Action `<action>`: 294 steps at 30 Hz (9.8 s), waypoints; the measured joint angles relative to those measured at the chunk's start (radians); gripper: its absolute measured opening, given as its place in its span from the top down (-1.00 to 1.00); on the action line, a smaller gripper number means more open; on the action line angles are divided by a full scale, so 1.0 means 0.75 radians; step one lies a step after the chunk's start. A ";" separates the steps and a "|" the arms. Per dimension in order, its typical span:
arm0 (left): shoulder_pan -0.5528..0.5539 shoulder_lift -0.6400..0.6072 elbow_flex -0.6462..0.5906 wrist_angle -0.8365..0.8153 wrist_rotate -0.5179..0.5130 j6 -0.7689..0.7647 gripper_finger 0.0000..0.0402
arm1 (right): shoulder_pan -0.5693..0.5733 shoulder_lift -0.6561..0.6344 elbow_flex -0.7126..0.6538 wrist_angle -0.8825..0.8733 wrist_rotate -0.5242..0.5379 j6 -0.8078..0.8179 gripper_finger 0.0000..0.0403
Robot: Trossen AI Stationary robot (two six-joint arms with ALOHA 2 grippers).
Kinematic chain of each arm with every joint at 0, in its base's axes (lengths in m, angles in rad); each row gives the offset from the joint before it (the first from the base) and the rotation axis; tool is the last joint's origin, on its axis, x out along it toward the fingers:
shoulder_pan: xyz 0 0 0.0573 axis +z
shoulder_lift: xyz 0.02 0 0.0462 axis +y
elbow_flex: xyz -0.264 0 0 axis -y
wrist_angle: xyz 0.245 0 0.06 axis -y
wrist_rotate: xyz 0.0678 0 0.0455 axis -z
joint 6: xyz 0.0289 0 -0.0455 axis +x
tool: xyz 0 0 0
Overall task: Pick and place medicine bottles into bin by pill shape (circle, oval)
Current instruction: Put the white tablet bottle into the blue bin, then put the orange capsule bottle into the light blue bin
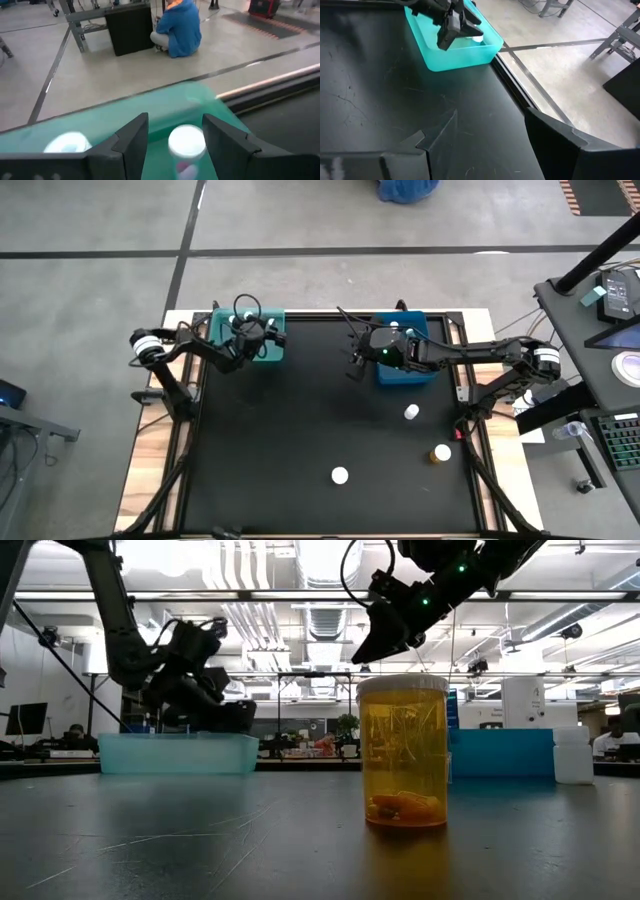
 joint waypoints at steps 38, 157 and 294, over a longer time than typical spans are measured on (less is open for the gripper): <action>-0.468 -1.043 0.001 -0.637 0.903 0.191 0.14 | 0.222 -0.019 0.162 -0.661 -0.637 0.924 -0.11; -0.492 -1.015 -0.001 -0.651 0.872 0.173 0.14 | -0.718 0.319 0.526 -1.536 -0.477 0.460 0.30; -1.430 0.386 1.137 -1.320 0.497 -0.156 -0.66 | 0.684 -0.741 -0.644 0.551 -0.282 -0.070 -0.11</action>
